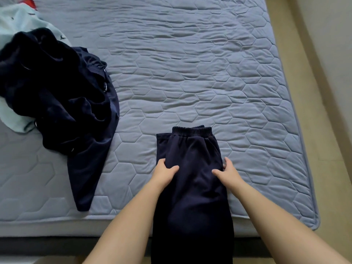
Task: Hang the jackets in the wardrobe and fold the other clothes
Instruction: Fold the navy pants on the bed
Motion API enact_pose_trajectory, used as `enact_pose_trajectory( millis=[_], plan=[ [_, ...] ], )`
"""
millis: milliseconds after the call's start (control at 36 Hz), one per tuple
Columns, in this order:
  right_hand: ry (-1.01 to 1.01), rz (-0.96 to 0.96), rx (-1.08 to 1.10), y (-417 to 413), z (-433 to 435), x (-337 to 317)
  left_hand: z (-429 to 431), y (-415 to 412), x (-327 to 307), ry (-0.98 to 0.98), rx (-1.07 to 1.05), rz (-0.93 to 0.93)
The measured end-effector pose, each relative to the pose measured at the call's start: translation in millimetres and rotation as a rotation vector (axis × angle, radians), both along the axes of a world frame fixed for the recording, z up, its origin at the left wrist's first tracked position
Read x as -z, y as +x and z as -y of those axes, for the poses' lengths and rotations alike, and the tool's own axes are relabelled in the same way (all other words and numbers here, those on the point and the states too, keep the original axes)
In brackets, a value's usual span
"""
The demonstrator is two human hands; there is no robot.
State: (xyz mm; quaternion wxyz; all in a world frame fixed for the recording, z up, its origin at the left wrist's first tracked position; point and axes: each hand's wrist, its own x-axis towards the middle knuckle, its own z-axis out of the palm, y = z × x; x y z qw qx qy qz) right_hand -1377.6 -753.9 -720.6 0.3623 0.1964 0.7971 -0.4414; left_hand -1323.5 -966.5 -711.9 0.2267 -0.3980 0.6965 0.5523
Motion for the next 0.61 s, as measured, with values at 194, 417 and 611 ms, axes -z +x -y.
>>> enact_pose_trajectory(
  millis=[194,417,611],
  plan=[
    [0.145,-0.28,0.009,-16.9,14.0,-0.5,1.9,-12.8,6.7,-0.001,-0.107,-0.173],
    [0.064,-0.237,-0.128,-10.3,24.7,-9.0,14.5,5.0,0.4,-0.023,-0.178,-0.13],
    [0.09,-0.093,-0.036,-9.4,26.6,6.1,24.5,-3.0,17.3,0.0,-0.148,0.006]
  ],
)
